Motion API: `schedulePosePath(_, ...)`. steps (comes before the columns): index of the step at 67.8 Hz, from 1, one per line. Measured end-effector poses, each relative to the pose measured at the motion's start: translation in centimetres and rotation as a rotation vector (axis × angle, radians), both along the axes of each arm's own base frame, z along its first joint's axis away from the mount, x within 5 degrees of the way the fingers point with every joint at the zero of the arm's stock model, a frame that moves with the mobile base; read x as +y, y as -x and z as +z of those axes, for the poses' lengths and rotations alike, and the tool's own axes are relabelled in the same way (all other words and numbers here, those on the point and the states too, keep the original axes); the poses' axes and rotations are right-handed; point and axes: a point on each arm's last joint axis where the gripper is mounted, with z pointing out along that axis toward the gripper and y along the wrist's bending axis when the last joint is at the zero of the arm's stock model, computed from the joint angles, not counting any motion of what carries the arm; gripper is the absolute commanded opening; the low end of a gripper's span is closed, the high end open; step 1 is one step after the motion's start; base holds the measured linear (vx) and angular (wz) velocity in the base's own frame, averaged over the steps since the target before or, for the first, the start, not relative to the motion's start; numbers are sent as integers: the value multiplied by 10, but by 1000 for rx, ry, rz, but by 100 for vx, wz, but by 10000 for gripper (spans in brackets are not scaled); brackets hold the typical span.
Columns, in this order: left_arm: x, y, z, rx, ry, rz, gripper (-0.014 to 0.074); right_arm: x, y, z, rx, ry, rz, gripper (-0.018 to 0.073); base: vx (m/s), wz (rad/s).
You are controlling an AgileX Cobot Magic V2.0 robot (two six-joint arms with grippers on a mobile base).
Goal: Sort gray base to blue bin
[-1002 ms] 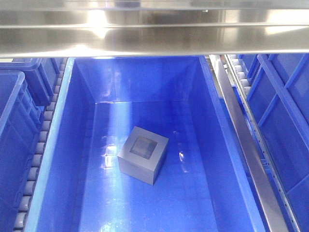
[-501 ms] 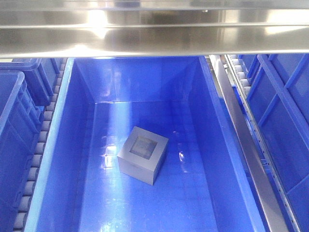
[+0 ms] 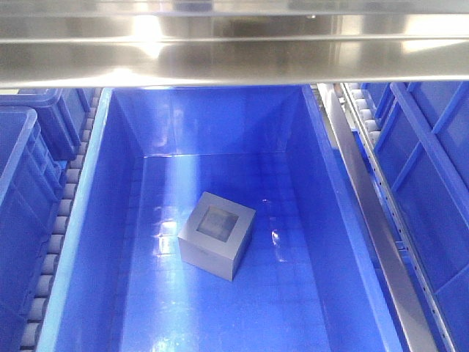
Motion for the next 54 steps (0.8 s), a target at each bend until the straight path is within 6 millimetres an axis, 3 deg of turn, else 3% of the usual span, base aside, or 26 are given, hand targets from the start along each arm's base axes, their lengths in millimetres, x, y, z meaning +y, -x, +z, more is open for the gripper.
schedulePosePath(54, 0, 0, 0, 0, 0, 0, -8, 0, 0, 0, 0, 0, 0, -5, 0, 0)
